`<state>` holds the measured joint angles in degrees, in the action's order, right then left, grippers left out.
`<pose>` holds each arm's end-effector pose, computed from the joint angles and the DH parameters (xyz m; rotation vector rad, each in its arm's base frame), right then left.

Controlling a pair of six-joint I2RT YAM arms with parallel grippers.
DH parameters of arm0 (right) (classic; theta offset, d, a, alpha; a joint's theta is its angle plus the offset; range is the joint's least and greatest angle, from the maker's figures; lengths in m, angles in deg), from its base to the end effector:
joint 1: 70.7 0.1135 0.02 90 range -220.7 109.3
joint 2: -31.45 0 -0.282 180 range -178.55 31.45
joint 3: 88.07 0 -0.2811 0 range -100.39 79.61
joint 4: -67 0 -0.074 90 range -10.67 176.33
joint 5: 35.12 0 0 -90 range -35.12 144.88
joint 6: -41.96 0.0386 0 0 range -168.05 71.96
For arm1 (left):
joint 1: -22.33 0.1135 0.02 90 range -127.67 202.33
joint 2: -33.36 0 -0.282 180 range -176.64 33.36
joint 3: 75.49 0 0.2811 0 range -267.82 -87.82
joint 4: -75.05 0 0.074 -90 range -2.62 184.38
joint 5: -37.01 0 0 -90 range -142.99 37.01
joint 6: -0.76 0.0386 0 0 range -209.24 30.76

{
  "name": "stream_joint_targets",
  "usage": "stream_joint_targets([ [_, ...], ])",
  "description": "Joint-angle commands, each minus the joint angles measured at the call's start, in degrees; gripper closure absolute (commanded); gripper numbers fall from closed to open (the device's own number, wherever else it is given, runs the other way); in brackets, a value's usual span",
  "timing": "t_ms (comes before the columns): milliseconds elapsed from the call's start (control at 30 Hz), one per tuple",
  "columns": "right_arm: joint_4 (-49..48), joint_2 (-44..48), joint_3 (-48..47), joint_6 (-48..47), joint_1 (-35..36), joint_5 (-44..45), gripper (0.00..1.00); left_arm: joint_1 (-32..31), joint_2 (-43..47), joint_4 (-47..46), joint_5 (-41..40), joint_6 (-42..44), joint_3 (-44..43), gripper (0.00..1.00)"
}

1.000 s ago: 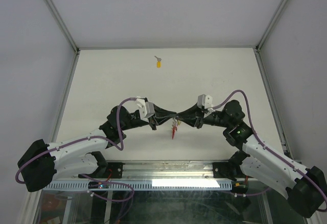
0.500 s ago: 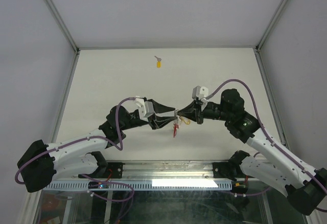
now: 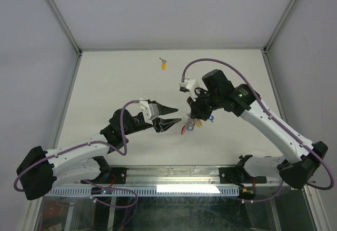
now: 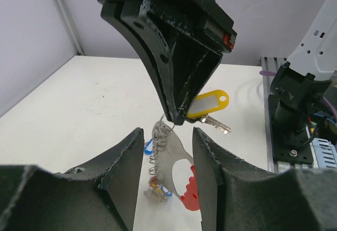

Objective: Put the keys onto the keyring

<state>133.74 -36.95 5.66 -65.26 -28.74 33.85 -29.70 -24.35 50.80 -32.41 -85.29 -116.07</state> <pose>0.1812 0.1815 0.3791 -1.3541 2.0401 0.6392 0.1414 -0.2033 0.2827 0.9725 1.1751 -0.9371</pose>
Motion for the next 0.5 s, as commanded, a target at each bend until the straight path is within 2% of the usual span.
stream_joint_targets([
  [0,13.0,-4.0,-8.1,5.0,0.7,5.0,1.0,0.4,1.2,0.6,-2.1,1.6,-2.3,0.59],
  [267,27.0,-15.1,-19.6,12.6,1.0,8.8,1.0,0.4,0.2,4.8,-2.1,4.5,-3.9,0.6],
  [400,27.1,-16.8,-19.8,15.1,1.0,12.4,1.0,0.4,-0.8,5.3,-1.6,4.6,-4.9,0.6],
  [467,27.5,-17.7,-20.7,15.2,1.0,11.0,1.0,0.3,-1.1,5.8,-1.5,4.6,-5.2,0.61],
])
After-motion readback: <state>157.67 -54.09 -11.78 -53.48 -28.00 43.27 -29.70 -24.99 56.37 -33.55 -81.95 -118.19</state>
